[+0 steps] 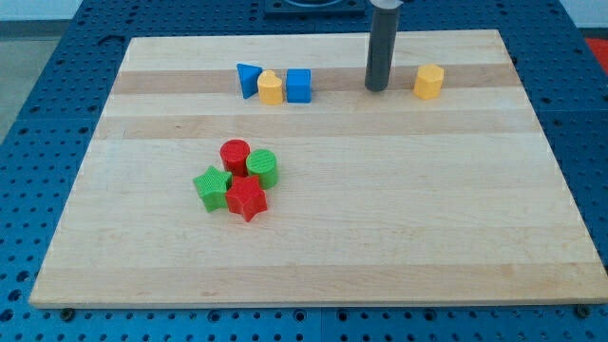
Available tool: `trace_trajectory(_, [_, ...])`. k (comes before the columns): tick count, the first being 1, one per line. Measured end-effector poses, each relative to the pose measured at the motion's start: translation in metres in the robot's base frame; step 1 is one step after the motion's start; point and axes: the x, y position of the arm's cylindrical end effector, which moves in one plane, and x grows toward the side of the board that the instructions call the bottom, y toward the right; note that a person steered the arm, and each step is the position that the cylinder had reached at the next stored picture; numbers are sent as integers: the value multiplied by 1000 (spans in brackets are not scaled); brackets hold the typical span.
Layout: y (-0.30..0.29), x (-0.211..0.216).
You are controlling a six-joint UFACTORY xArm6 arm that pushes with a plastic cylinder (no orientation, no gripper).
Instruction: Move yellow hexagon slightly left
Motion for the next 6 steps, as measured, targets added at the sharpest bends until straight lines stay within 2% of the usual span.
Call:
trace_trajectory(1, [-32, -1])
trace_trajectory(2, [-23, -2])
trace_trajectory(3, [16, -41])
trace_trajectory(4, [89, -82])
trace_trajectory(5, [195, -68])
trace_trajectory(6, [228, -21])
